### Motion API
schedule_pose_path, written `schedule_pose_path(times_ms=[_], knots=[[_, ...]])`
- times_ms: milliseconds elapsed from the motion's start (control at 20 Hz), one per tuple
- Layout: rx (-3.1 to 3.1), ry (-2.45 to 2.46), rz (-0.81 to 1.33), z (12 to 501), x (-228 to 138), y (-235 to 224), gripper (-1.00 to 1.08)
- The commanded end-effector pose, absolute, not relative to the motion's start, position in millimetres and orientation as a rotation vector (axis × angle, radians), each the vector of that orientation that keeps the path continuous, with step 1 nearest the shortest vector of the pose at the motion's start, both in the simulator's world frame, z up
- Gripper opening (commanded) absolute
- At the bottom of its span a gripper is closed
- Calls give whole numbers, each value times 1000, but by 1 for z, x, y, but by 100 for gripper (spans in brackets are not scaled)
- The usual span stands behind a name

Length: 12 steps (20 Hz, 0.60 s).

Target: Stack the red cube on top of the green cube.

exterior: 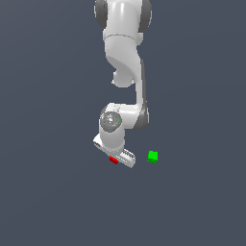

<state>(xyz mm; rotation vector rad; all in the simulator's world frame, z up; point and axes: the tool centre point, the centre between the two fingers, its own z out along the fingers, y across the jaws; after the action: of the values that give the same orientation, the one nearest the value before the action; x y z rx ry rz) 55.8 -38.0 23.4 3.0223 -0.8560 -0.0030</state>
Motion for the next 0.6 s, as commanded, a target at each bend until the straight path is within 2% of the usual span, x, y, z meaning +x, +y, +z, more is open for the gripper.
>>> schedule_pose_path(times_ms=[0,550], knots=[[3023,-856,0,31,56,-38,-100],[3023,-856,0,99,55,-38,-100]])
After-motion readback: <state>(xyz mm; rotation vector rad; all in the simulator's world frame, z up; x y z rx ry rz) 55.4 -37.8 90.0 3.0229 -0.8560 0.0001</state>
